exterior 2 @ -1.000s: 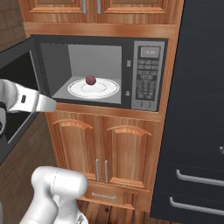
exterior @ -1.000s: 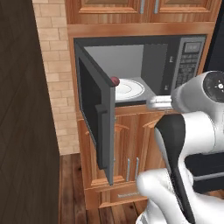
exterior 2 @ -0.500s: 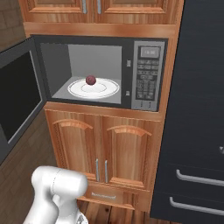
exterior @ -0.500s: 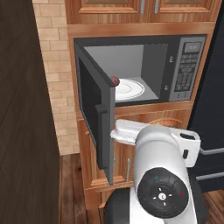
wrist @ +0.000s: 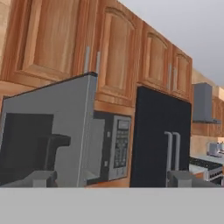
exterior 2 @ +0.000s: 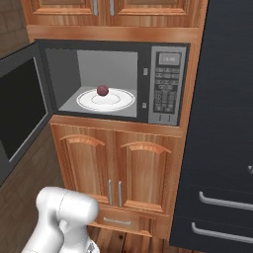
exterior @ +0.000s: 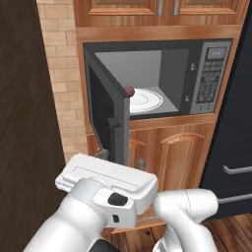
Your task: Close the microwave door.
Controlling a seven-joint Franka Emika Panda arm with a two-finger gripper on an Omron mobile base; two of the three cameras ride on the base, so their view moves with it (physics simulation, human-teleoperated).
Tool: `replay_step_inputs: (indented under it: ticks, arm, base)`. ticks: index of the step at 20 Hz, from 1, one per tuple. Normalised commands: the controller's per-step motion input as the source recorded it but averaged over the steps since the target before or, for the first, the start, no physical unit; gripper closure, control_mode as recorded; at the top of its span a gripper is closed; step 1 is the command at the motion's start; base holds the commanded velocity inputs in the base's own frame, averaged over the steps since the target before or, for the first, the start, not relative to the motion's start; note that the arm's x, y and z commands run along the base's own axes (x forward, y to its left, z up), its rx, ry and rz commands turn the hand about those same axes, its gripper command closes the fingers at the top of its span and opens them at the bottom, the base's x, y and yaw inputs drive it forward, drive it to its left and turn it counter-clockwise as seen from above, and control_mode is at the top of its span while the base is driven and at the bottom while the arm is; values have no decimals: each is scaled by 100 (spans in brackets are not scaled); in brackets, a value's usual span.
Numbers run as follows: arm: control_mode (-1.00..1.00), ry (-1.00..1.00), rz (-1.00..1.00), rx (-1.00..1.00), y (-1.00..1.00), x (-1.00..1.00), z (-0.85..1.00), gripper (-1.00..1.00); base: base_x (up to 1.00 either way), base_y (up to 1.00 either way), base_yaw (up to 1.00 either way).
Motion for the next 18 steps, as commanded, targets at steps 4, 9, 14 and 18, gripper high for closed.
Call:
replay_step_inputs:
  ticks: [4,9,14,18]
  arm:
    - [-100,0,-29,-25,81,68,-17,-100]
    - [-100,0,-24,-29,36,100,-60,-100]
    - [-100,0,-24,-27,36,100,-56,-100]
    - [-100,0,-18,-17,6,100,-42,-100]
  base:
    - [0,0,0]
    - [0,0,0]
    - [0,0,0]
    - [0,0,0]
